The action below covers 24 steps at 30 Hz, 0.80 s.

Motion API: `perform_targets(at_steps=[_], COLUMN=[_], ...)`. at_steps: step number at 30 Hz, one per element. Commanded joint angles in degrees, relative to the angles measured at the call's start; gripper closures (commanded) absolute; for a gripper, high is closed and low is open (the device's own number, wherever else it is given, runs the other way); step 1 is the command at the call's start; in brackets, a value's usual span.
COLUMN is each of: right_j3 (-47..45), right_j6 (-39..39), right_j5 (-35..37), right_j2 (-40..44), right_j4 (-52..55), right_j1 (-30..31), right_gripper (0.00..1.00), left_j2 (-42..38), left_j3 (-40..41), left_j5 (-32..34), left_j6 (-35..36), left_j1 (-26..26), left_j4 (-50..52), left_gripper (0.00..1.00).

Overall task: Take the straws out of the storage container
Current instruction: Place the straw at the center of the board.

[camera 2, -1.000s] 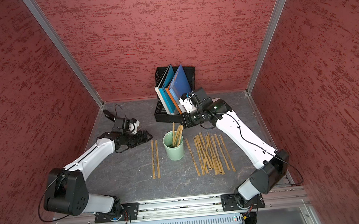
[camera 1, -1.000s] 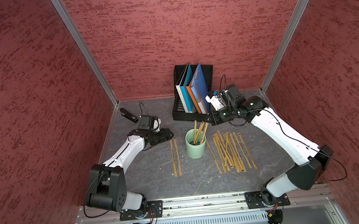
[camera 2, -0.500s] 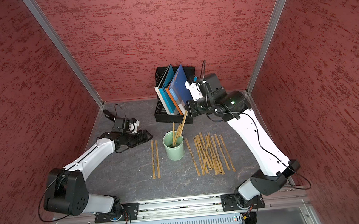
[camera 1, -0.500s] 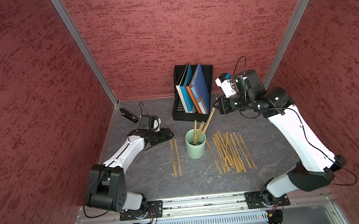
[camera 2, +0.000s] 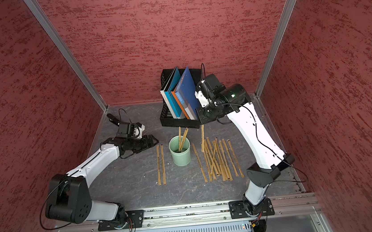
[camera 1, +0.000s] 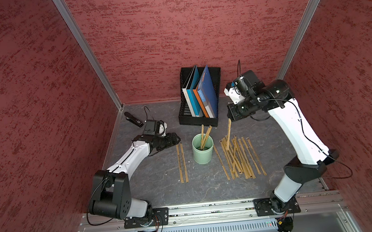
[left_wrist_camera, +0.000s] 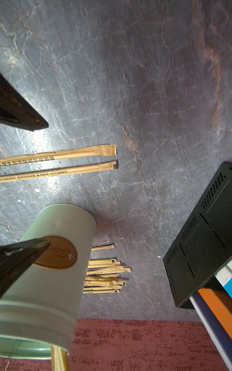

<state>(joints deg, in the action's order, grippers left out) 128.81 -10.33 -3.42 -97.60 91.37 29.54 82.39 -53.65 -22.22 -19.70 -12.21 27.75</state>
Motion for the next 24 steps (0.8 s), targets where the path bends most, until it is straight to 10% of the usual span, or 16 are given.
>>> perform_targets(at_steps=[1, 13, 24], right_j3=[-3.8, -24.1, -24.6], right_j6=[1.1, 4.8, 7.5], right_j5=[-0.2, -7.5, -14.0], right_j2=[0.4, -1.6, -12.0], right_j4=[4.3, -5.0, -8.4], right_j1=[-1.7, -5.3, -5.6], right_gripper=[0.99, 0.99, 0.99], left_j2=[-1.1, 0.9, 2.2], left_j3=[0.8, 1.8, 1.7], left_j5=[-0.7, -0.7, -0.8], left_j6=[0.2, 0.1, 0.2], left_j1=[0.3, 0.4, 0.4], left_j4=[-1.7, -3.0, -3.1], left_gripper=[0.15, 0.15, 0.15])
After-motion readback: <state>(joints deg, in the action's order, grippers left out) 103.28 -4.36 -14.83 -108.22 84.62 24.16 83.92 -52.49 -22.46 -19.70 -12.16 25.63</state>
